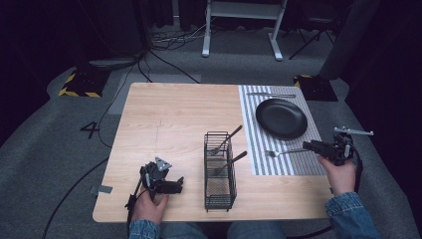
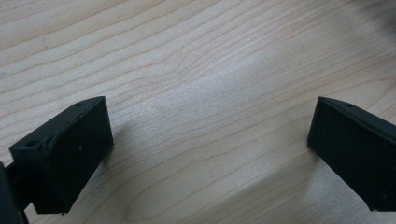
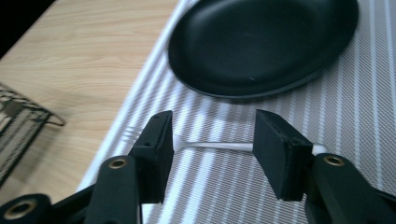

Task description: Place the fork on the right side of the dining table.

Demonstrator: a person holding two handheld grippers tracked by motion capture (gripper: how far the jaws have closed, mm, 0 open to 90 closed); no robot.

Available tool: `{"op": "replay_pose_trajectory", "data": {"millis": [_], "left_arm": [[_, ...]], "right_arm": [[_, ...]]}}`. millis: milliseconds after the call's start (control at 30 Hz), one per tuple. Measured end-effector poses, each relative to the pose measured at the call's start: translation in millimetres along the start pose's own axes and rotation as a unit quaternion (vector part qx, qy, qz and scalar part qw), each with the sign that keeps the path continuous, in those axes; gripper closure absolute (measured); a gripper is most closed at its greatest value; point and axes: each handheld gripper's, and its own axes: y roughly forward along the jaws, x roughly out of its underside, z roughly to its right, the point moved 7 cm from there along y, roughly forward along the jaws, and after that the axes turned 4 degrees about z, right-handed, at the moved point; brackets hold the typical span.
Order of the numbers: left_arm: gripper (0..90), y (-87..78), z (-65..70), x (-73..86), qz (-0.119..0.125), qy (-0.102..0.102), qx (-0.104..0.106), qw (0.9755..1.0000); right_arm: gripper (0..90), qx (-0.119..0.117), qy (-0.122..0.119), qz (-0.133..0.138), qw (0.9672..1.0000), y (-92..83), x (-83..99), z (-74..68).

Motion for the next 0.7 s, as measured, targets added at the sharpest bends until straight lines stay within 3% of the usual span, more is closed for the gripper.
{"op": "replay_pose_trajectory", "data": {"millis": [300, 700], "left_arm": [[0.2, 0.0, 0.2, 0.0, -0.001, -0.001, 0.0, 1.0], [0.2, 0.6, 0.1, -0.6, 0.001, -0.002, 0.0, 1.0]], "right_arm": [[43.4, -0.031, -0.042, 0.008, 0.9986, -12.8, -2.5, -39.2], [35.0, -0.065, -0.085, -0.018, 0.9941, -27.8, 17.3, -65.8]]}}
